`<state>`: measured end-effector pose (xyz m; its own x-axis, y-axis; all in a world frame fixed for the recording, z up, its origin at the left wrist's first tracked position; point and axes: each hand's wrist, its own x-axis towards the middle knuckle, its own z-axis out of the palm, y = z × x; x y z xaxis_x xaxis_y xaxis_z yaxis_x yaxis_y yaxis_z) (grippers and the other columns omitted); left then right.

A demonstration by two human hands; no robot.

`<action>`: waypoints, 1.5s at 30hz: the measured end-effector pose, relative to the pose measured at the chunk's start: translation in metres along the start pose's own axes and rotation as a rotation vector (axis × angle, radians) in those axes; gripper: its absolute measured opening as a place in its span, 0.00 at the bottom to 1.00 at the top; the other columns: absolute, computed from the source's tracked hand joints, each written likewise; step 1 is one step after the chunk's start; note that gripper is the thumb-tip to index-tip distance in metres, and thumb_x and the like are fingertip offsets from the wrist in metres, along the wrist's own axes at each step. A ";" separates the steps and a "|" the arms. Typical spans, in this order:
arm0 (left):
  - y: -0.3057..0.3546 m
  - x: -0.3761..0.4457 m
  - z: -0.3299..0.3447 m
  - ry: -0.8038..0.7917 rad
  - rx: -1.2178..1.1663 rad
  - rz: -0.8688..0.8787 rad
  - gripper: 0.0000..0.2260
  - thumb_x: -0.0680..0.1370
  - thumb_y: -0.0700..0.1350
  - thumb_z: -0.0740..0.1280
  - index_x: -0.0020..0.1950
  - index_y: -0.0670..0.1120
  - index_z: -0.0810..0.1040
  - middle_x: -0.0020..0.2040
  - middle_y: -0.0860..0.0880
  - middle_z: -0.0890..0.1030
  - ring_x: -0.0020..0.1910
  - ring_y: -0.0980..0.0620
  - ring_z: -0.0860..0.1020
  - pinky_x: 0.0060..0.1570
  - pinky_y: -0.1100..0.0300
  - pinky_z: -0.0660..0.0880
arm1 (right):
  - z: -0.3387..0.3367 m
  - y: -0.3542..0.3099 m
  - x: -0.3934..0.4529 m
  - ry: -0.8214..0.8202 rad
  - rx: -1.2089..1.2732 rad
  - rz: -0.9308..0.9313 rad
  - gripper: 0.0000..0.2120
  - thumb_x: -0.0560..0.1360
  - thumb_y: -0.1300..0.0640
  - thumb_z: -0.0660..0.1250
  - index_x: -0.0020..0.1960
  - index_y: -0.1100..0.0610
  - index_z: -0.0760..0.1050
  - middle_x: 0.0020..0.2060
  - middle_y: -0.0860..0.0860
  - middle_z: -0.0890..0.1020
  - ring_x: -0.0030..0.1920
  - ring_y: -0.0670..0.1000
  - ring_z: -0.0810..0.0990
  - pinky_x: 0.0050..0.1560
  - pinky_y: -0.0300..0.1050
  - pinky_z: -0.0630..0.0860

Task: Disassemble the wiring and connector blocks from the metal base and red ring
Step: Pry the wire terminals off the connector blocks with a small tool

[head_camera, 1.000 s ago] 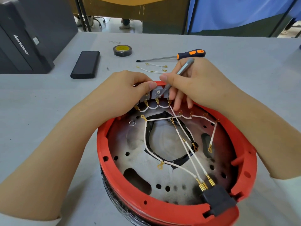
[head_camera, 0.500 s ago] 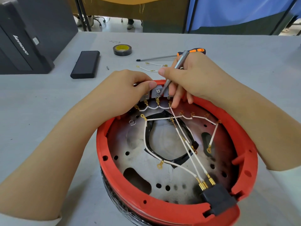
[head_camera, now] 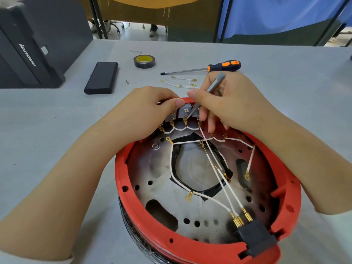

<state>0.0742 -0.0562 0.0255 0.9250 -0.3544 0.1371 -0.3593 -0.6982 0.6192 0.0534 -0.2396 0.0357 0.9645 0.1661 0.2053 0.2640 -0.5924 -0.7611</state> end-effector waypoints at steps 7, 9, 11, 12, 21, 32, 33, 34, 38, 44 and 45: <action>0.000 0.000 0.001 -0.005 -0.016 -0.007 0.10 0.79 0.57 0.59 0.50 0.58 0.80 0.27 0.60 0.76 0.21 0.57 0.72 0.20 0.66 0.69 | -0.001 0.001 0.001 0.005 0.058 -0.004 0.13 0.79 0.51 0.64 0.37 0.55 0.70 0.27 0.52 0.82 0.22 0.55 0.79 0.17 0.34 0.64; 0.000 0.000 0.001 -0.011 -0.019 -0.011 0.10 0.79 0.56 0.59 0.50 0.58 0.80 0.25 0.64 0.74 0.20 0.59 0.71 0.19 0.67 0.68 | -0.001 0.000 0.002 0.001 0.056 0.010 0.13 0.79 0.52 0.64 0.37 0.56 0.70 0.27 0.52 0.82 0.22 0.56 0.79 0.17 0.35 0.64; 0.000 0.001 0.001 -0.011 -0.026 -0.018 0.10 0.79 0.56 0.59 0.50 0.58 0.80 0.25 0.65 0.74 0.19 0.60 0.71 0.18 0.67 0.68 | -0.001 -0.001 0.004 -0.008 0.055 0.030 0.14 0.79 0.52 0.64 0.37 0.57 0.70 0.27 0.53 0.82 0.22 0.57 0.79 0.17 0.35 0.64; 0.000 0.001 0.001 -0.009 -0.024 -0.018 0.10 0.79 0.56 0.59 0.50 0.58 0.80 0.26 0.64 0.74 0.19 0.60 0.72 0.18 0.67 0.68 | -0.001 -0.002 0.005 -0.015 0.048 0.041 0.14 0.79 0.52 0.63 0.37 0.58 0.71 0.27 0.53 0.82 0.22 0.56 0.79 0.17 0.35 0.64; 0.000 0.001 0.001 0.011 0.012 0.003 0.09 0.78 0.56 0.59 0.49 0.59 0.79 0.28 0.59 0.76 0.25 0.57 0.75 0.22 0.65 0.71 | -0.005 -0.009 0.016 -0.097 -0.072 0.148 0.21 0.79 0.51 0.62 0.31 0.59 0.74 0.19 0.51 0.78 0.14 0.45 0.69 0.17 0.32 0.63; 0.000 -0.002 0.001 0.078 -0.078 0.018 0.08 0.79 0.54 0.61 0.52 0.56 0.79 0.31 0.65 0.77 0.27 0.68 0.73 0.26 0.76 0.66 | -0.005 0.006 0.010 0.125 0.214 0.037 0.17 0.79 0.54 0.61 0.33 0.59 0.69 0.19 0.52 0.74 0.15 0.52 0.71 0.16 0.32 0.62; 0.001 -0.002 0.000 0.084 -0.069 0.027 0.08 0.79 0.54 0.61 0.52 0.56 0.78 0.30 0.68 0.76 0.28 0.71 0.73 0.29 0.77 0.66 | -0.005 0.007 0.010 0.125 0.171 0.043 0.17 0.79 0.53 0.61 0.33 0.59 0.70 0.20 0.53 0.75 0.15 0.52 0.72 0.17 0.32 0.62; 0.002 -0.003 -0.001 0.071 -0.053 0.033 0.08 0.79 0.54 0.61 0.53 0.56 0.78 0.29 0.69 0.75 0.29 0.73 0.72 0.30 0.78 0.65 | -0.005 0.008 0.010 0.131 0.139 0.055 0.18 0.78 0.52 0.61 0.32 0.59 0.70 0.20 0.54 0.75 0.16 0.53 0.72 0.17 0.33 0.62; 0.003 -0.005 -0.009 -0.030 0.001 0.028 0.09 0.78 0.54 0.62 0.56 0.58 0.78 0.42 0.64 0.79 0.41 0.66 0.77 0.35 0.73 0.72 | -0.006 0.007 0.007 0.181 0.177 0.118 0.17 0.79 0.53 0.61 0.33 0.56 0.69 0.20 0.51 0.75 0.17 0.52 0.73 0.17 0.34 0.62; 0.001 -0.008 -0.005 0.076 0.075 0.018 0.13 0.78 0.53 0.64 0.60 0.53 0.78 0.53 0.55 0.81 0.54 0.57 0.77 0.48 0.66 0.69 | -0.001 0.001 -0.004 0.238 0.130 0.154 0.16 0.78 0.52 0.61 0.33 0.56 0.70 0.20 0.50 0.76 0.16 0.51 0.73 0.16 0.33 0.63; 0.001 -0.008 -0.003 0.084 0.064 0.026 0.12 0.77 0.53 0.64 0.58 0.54 0.79 0.52 0.56 0.82 0.53 0.57 0.77 0.48 0.66 0.69 | -0.001 0.000 -0.007 0.220 0.169 0.151 0.15 0.78 0.52 0.62 0.35 0.56 0.70 0.20 0.50 0.77 0.16 0.51 0.73 0.16 0.33 0.63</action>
<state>0.0667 -0.0518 0.0276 0.9214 -0.3216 0.2184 -0.3881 -0.7288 0.5641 0.0469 -0.2415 0.0356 0.9755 -0.0991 0.1964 0.1312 -0.4548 -0.8809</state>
